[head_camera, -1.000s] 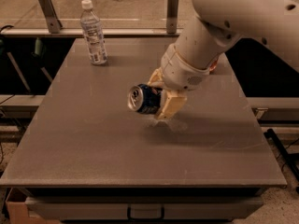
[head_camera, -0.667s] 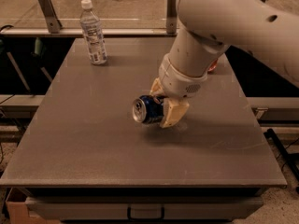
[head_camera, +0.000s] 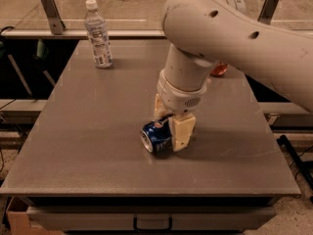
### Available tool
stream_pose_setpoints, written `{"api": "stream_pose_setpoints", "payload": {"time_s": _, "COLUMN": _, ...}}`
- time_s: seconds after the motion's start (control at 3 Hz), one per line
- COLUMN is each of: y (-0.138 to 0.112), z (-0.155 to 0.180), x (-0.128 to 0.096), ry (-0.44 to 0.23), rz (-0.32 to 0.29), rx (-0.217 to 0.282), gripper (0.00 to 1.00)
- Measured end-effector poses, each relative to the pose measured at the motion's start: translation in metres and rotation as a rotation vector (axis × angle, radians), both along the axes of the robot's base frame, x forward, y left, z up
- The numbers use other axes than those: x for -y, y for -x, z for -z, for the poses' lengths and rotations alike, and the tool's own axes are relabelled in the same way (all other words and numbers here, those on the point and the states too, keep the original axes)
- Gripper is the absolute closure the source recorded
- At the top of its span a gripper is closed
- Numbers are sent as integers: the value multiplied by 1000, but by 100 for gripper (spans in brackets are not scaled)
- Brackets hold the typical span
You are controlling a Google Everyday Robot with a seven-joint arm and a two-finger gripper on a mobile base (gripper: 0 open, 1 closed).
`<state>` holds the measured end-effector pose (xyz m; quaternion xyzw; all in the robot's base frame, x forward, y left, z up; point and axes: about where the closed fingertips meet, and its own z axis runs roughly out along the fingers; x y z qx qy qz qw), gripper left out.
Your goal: Knock pepsi can over
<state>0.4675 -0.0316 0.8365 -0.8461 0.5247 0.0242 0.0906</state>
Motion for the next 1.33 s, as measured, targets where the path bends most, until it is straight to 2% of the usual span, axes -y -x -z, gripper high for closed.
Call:
{"api": "stream_pose_setpoints", "payload": {"time_s": 0.33, "y": -1, "z": -2, "x": 0, "ry": 0, "rz": 6, "rx": 6, "gripper": 0}}
{"api": "stream_pose_setpoints", "payload": {"time_s": 0.67, "y": -5, "z": -12, "x": 7, "ry": -23, "rz": 40, "rx": 19, "gripper": 0}}
{"api": "stream_pose_setpoints", "payload": {"time_s": 1.0, "y": -9, "z": -34, "x": 22, "ry": -87, "rz": 99, "rx": 40, "gripper": 0}}
{"api": "stream_pose_setpoints", "payload": {"time_s": 1.33, "y": -15, "z": -63, "x": 57, "ry": -171, "rz": 190, "rx": 63, "gripper": 0}}
